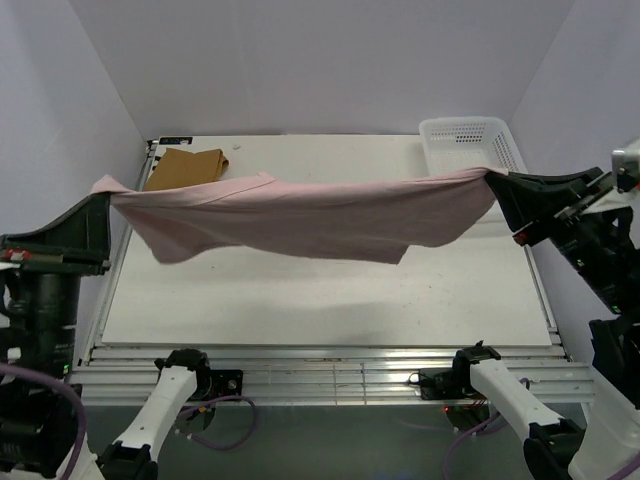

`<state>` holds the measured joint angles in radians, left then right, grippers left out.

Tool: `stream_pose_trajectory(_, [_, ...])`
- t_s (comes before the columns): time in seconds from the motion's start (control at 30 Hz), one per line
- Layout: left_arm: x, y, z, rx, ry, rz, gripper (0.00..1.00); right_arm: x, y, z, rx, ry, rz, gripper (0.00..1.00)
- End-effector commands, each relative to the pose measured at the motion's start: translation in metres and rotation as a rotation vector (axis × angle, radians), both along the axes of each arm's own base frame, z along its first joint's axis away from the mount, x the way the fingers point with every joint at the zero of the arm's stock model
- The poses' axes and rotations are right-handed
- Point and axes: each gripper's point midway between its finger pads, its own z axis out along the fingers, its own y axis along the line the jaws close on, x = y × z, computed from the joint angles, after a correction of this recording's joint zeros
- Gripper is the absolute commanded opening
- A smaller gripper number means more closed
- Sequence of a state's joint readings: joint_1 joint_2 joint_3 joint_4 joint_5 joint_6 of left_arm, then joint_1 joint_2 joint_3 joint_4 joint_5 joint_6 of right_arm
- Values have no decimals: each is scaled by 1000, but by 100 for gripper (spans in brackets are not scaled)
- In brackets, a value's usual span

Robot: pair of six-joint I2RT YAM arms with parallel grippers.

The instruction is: Fold and stack the tank tops

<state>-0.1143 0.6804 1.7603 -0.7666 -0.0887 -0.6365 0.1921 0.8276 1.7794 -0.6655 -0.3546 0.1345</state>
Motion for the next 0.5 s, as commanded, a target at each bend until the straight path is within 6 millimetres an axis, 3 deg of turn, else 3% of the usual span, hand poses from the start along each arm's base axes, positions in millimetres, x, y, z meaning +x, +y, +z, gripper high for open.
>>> stream_pose_trajectory(0.0, [0, 0, -4, 16, 40, 2, 0, -17, -1, 15, -1, -39, 15, 8])
stream_pose_trajectory(0.13, [18, -3, -18, 11, 93, -2, 0, -2, 0, 11, 1, -32, 1, 8])
stream_pose_trajectory(0.27, [67, -1, -65, -15, 242, 36, 0, 56, 5, -30, -22, 85, -34, 8])
stream_pose_trajectory(0.3, [92, -3, -99, -11, 334, 42, 0, 70, 8, -42, -30, 114, -35, 8])
stream_pose_trajectory(0.37, [119, -4, -133, -24, 409, 54, 0, 115, 18, -87, -51, 201, -28, 8])
stream_pose_trajectory(0.4, [144, -7, -182, -22, 529, 60, 0, 131, 22, -105, -58, 233, -24, 8])
stream_pose_trajectory(0.43, [159, -7, -203, -28, 566, 72, 0, 150, 25, -139, -76, 297, -25, 8])
stream_pose_trajectory(0.47, [172, -2, -230, -33, 626, 112, 0, 179, 29, -160, -84, 319, -31, 8])
